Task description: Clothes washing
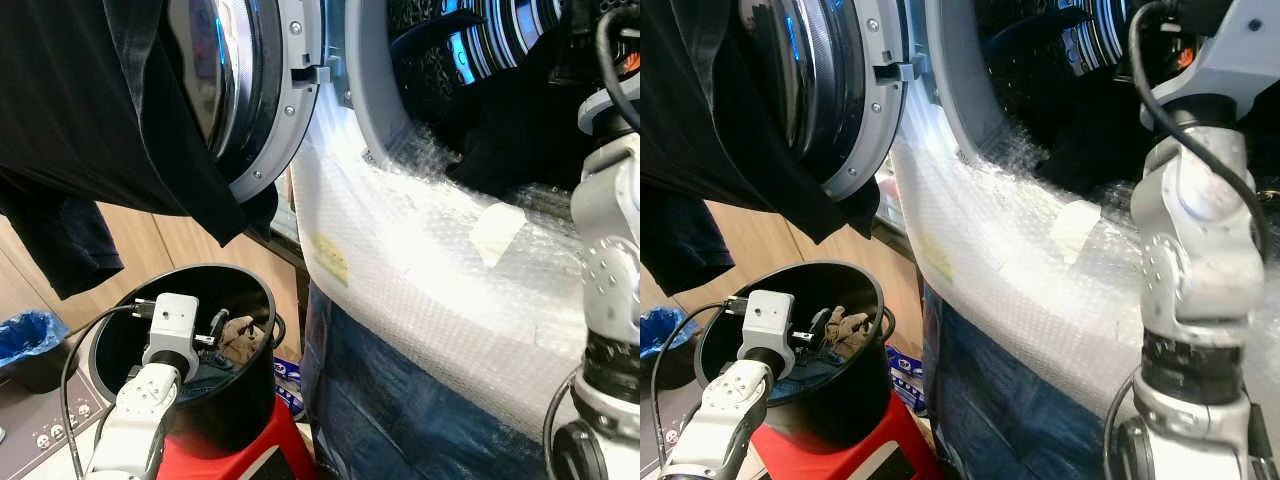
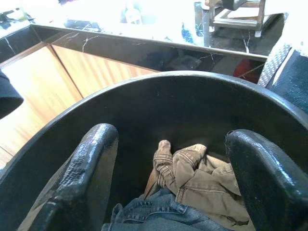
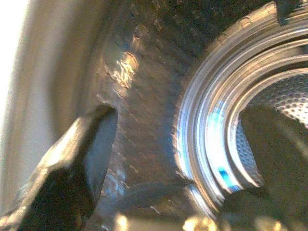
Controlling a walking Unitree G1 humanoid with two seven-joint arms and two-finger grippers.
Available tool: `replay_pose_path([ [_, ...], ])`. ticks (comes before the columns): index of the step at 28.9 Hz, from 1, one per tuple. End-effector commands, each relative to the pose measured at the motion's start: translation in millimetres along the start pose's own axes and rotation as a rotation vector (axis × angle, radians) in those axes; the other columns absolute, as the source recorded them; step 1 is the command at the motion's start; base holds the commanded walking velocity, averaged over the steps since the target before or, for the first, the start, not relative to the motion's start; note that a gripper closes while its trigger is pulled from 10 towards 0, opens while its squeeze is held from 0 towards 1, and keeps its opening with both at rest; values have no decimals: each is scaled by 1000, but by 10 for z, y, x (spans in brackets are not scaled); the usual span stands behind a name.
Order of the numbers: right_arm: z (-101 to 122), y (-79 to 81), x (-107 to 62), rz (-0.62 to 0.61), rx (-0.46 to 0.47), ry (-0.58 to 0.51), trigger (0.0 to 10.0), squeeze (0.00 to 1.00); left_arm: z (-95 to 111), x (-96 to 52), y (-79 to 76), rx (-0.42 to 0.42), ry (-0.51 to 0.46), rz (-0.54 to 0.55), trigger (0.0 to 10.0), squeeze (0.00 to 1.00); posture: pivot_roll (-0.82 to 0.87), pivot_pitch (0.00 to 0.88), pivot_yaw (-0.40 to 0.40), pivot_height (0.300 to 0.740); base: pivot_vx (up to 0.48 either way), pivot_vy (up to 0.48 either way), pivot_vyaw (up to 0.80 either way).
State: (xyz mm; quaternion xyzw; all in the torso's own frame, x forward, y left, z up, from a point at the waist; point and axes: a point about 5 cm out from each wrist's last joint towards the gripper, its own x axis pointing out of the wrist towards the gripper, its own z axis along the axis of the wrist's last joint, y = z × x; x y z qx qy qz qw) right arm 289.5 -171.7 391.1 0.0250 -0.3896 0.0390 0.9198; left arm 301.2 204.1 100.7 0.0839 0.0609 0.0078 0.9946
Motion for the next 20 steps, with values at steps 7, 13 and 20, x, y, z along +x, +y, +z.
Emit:
replay_pose_path([
  [7, 259, 643, -459, 588, 423, -63, 10000, 0, 93, 33, 3, -21, -45, 9, 10000, 0, 162, 22, 42, 740, 0, 0, 0],
  [13, 281, 793, -786, 877, 703, -67, 10000, 0, 156, 23, -24, -38, -92, -18, 10000, 0, 164, 21, 39, 740, 0, 0, 0],
  [20, -245, 855, -1309, 1106, 717, 219, 10000, 0, 202, -63, -123, -15, -126, -189, 10000, 0, 182, 15, 25, 740, 0, 0, 0],
])
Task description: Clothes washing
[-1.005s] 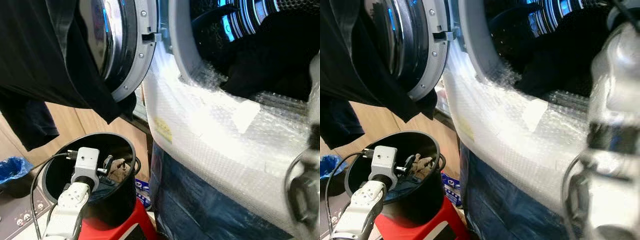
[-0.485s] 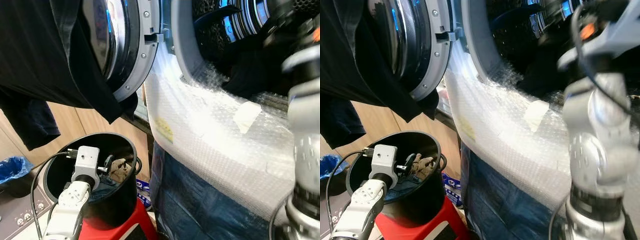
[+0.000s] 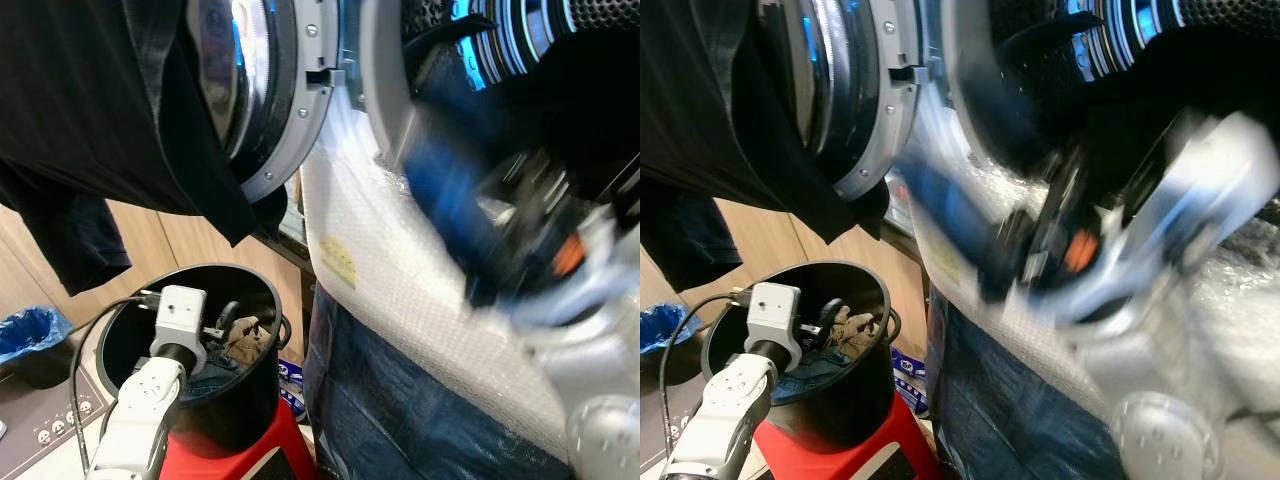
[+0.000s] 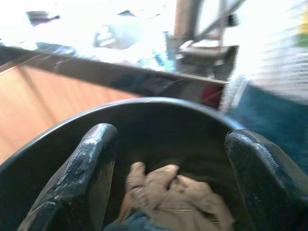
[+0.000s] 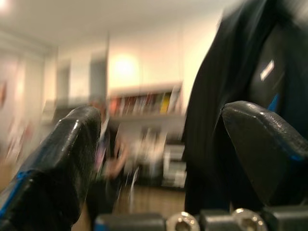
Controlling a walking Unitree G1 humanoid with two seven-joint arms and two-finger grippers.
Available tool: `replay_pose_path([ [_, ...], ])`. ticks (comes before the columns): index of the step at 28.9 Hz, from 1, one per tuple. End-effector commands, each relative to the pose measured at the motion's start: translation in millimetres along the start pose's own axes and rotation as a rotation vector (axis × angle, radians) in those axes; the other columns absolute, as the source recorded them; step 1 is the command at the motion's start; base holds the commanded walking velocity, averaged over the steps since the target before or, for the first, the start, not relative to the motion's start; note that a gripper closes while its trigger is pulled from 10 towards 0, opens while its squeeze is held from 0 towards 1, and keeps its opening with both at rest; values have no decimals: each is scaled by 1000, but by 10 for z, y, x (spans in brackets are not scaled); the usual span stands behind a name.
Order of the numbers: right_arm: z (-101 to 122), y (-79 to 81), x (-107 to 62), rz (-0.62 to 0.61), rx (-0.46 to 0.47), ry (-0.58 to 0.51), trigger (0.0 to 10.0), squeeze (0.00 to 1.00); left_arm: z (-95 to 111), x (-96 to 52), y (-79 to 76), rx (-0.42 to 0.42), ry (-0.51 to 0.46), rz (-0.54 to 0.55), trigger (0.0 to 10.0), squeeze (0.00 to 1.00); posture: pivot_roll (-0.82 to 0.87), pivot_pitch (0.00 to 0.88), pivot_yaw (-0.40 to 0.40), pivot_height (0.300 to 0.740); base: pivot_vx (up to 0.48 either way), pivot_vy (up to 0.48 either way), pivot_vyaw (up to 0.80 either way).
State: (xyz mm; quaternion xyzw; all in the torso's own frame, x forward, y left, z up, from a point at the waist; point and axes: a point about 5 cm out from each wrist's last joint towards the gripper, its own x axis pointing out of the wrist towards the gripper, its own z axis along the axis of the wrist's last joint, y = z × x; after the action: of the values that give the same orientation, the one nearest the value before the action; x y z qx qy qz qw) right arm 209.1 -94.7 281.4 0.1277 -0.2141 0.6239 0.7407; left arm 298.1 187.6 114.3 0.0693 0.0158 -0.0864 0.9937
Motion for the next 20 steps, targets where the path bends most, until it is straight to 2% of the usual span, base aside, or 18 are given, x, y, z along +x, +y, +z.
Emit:
replay_pose_path([
  [1, -256, -3, -96, 15, 46, 123, 10000, 0, 85, -31, 1, 32, -34, -55, 10000, 0, 183, 15, 24, 740, 0, 0, 0],
  [2, -404, -25, -201, -8, 101, 163, 10000, 0, 97, -49, -21, 65, -25, -109, 10000, 0, 186, 14, 19, 740, 0, 0, 0],
  [3, -404, -25, -201, -8, 101, 163, 10000, 0, 97, -49, -21, 65, -25, -109, 10000, 0, 186, 14, 19, 740, 0, 0, 0],
  [4, -534, -51, -304, -39, 159, 187, 10000, 0, 104, -65, -42, 83, -12, -158, 10000, 0, 190, 15, 13, 740, 0, 0, 0],
  [7, -793, -72, -498, -96, 223, 269, 10000, 0, 142, -79, -86, 86, -7, -224, 10000, 0, 192, 13, 9, 740, 0, 0, 0],
  [8, -1036, -64, -672, -145, 266, 357, 10000, 0, 148, -85, -165, 113, 18, -307, 10000, 0, 196, 12, 8, 740, 0, 0, 0],
  [9, -1118, -51, -740, -169, 300, 374, 10000, 0, 142, -91, -215, 125, 29, -348, 10000, 0, 200, 9, 10, 740, 0, 0, 0],
  [10, -1257, -8, -891, -204, 372, 393, 10000, 0, 139, -91, -310, 130, 39, -409, 10000, 0, 198, 7, 8, 740, 0, 0, 0],
  [12, -1308, 11, -952, -210, 391, 403, 10000, 0, 143, -90, -337, 128, 39, -427, 10000, 0, 198, 7, 8, 740, 0, 0, 0],
  [14, -1583, 58, -1285, -318, 469, 493, 10000, 0, 145, -49, -467, 130, 40, -500, 10000, 0, 193, 0, 7, 740, 0, 0, 0],
  [16, -1702, 103, -1438, -368, 506, 539, 10000, 0, 135, -36, -521, 135, 45, -535, 10000, 0, 190, 0, 6, 740, 0, 0, 0],
  [20, -2011, 187, -1820, -594, 638, 566, 10000, 0, 0, 38, -868, 139, 107, -721, 10000, 0, 170, 0, -1, 740, 0, 0, 0],
])
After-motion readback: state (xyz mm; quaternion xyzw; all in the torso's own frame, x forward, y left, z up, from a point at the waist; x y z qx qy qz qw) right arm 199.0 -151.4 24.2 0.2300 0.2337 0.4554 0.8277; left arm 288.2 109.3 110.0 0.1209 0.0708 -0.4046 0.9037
